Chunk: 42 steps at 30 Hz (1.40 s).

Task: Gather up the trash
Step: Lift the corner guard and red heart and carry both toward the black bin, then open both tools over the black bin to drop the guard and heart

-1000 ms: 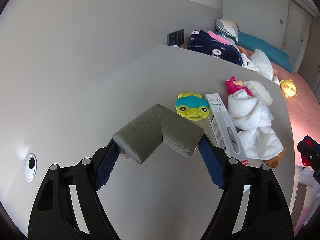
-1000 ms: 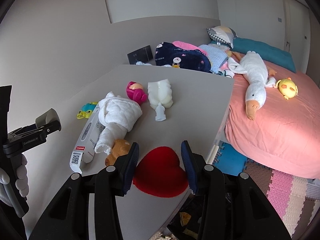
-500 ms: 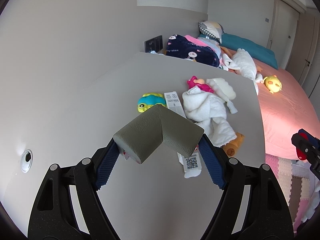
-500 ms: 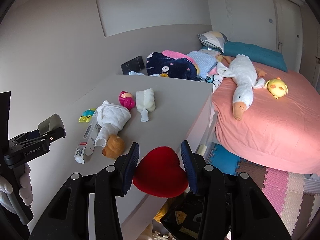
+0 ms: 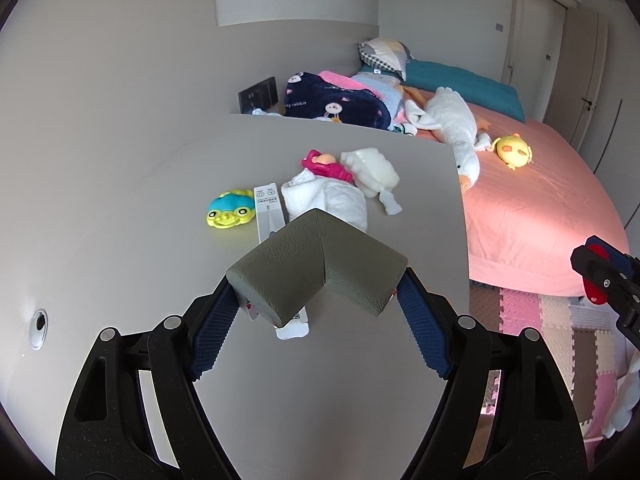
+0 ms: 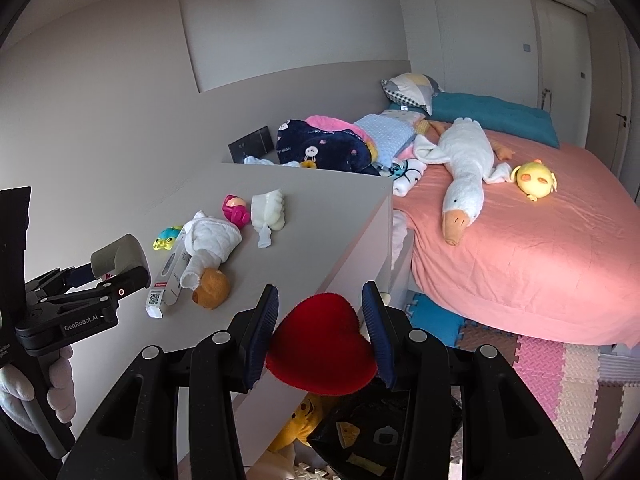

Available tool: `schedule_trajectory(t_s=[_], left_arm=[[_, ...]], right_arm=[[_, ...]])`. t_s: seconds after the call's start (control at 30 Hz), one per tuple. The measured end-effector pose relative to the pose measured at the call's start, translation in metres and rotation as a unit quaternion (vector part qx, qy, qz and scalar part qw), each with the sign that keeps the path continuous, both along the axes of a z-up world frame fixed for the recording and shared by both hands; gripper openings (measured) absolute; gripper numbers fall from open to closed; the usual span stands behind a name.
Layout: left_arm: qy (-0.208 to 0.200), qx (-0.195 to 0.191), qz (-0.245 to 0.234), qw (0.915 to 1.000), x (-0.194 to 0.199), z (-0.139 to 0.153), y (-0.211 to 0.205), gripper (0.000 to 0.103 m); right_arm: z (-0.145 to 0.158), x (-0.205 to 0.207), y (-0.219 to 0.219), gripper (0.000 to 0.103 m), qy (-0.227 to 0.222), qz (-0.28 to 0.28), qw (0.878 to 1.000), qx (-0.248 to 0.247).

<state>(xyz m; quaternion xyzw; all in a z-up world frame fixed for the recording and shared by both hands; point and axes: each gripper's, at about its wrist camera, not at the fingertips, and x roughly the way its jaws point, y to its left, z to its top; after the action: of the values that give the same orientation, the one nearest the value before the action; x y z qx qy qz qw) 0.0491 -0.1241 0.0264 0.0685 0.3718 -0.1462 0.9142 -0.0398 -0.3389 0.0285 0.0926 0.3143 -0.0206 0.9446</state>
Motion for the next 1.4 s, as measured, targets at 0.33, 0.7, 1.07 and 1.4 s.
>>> schedule_trajectory(t_s=[0.33,0.7,1.07,1.4], left_arm=[[-0.001,0.002,-0.034,0.9994,-0.017,0.002,-0.035,0.076],[0.003,0.004,-0.076,0.9971,-0.043,0.0,-0.074,0.077],[0.01,0.011,-0.121,0.9926,-0.063,-0.006,-0.112,0.077],[0.035,0.018,-0.191,0.9809,-0.08,-0.021,-0.145,0.079]], right_arm=[[0.003,-0.022,-0.023,0.045,0.001,-0.021,1.0,-0.004],[0.004,-0.046,-0.056,0.045,0.008,-0.062,0.998,-0.005],[0.0,-0.063,-0.085,0.045,0.014,-0.096,0.995,-0.004],[-0.012,-0.059,-0.113,0.05,0.044,-0.122,0.991,0.013]])
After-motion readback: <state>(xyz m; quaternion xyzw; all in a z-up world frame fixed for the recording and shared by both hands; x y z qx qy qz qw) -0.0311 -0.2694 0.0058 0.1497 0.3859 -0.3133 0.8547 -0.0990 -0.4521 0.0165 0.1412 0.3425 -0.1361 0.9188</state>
